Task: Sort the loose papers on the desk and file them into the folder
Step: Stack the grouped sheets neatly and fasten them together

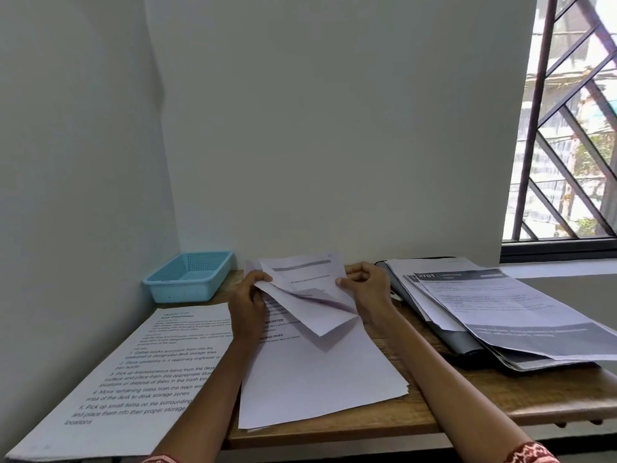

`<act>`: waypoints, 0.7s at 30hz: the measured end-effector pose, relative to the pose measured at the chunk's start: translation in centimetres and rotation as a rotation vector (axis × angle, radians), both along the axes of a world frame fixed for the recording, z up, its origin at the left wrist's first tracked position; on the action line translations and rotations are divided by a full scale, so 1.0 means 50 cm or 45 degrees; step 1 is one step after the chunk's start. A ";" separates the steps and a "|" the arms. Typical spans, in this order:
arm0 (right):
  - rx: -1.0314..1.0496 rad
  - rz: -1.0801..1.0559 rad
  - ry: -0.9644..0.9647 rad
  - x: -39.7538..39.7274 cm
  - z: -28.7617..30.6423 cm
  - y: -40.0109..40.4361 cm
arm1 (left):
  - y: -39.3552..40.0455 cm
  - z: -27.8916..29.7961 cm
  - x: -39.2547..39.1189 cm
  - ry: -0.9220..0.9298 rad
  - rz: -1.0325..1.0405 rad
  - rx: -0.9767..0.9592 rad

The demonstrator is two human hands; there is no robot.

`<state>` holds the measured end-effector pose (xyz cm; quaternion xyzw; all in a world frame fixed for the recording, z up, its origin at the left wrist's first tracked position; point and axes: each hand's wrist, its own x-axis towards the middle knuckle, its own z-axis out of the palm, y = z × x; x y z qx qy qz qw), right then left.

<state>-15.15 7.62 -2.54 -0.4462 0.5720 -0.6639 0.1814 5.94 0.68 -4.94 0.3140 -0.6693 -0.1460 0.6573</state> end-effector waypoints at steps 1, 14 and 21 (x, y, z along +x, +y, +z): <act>-0.026 0.008 0.029 0.002 0.003 0.007 | -0.003 -0.002 0.001 0.017 -0.005 0.021; -0.528 -0.247 1.052 0.026 0.002 0.023 | -0.009 -0.007 0.006 0.086 0.052 0.081; -0.487 -0.243 0.965 0.032 0.005 0.031 | -0.008 -0.008 0.006 0.081 0.034 0.076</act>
